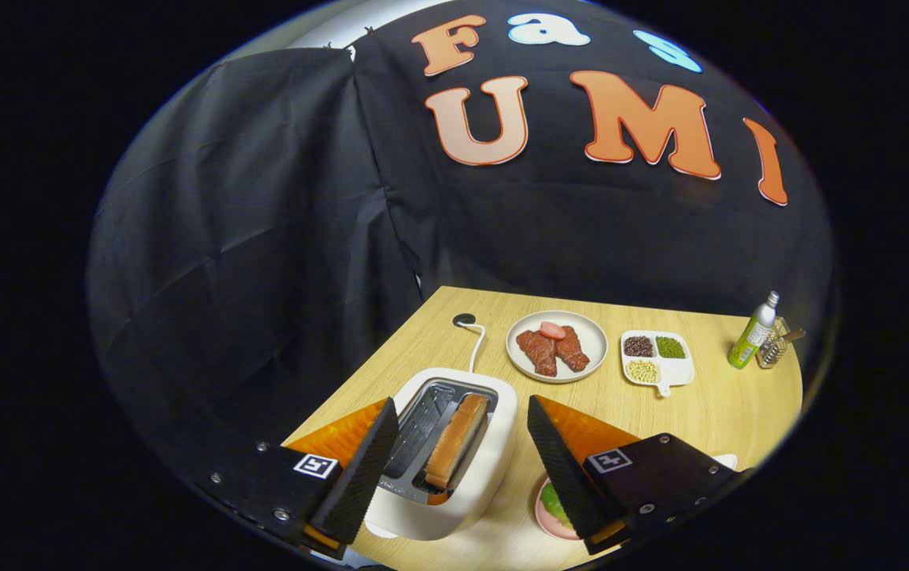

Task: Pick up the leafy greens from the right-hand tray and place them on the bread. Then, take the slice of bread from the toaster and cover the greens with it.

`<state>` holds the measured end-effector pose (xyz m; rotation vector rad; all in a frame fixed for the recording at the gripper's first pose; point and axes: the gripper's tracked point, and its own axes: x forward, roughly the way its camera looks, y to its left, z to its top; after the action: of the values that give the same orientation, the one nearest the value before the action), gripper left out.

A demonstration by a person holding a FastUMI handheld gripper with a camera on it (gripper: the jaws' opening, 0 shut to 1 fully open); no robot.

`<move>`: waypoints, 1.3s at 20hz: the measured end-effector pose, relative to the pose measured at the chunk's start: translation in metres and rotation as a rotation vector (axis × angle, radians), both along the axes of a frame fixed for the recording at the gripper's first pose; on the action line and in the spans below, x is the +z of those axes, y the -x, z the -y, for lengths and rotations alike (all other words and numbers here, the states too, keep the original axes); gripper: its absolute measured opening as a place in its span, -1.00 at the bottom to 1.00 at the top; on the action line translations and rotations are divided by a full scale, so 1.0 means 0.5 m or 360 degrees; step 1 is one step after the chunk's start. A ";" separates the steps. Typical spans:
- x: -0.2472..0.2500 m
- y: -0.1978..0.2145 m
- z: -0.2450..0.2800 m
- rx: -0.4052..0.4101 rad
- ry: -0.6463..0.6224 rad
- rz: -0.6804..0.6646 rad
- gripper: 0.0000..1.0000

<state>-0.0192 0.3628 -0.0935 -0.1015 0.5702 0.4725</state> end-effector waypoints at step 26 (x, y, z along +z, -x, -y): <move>-0.057 0.003 -0.026 -0.0121 0.0158 -0.0136 -0.87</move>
<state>-0.0209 0.3761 -0.1222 -0.1543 0.6793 0.3757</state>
